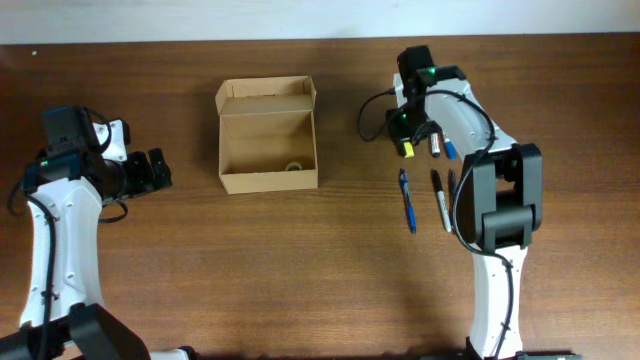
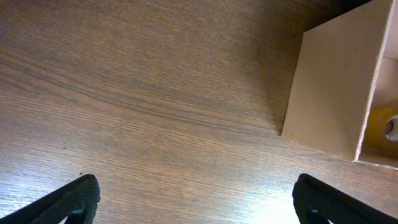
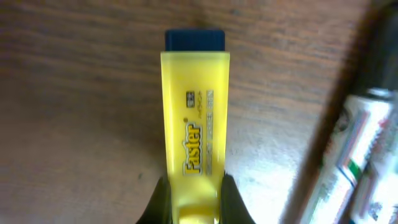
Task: Pack container
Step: 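Return the right gripper and grasp the yellow highlighter, then lower the yellow highlighter into the box and open the right gripper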
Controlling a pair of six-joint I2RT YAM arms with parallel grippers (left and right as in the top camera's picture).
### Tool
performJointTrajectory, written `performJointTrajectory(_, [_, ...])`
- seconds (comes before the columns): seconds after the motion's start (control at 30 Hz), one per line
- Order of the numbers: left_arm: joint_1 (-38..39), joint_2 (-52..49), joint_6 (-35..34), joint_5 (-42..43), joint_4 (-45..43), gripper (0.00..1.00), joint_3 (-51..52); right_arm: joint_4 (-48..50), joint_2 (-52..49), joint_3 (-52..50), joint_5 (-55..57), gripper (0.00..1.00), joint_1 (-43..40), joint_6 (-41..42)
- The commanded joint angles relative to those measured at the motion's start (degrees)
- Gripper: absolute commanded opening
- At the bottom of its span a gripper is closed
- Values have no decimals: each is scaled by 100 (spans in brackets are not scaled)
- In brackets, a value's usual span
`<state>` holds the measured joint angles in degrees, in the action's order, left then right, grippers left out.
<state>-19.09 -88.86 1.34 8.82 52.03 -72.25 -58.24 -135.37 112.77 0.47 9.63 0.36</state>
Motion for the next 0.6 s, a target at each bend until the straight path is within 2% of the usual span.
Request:
performJointTrajectory(0.0, [-20,-17,109,81,-4,100,20,-439,2,944,-116,4,48,-39])
performJointTrajectory(0.27, [-20,-17,109,81,-2,100,20,-1703,2,2874,-162,4,409,-481])
performJointTrajectory(0.47, [-20,-17,109,81,-2,100,20,-2361,2,3836,-476,4,1060,-1340])
performJointTrajectory(0.57, [-20,-17,109,81,-2,100,20,-2503,2,3974,-798,4,1486,-1810])
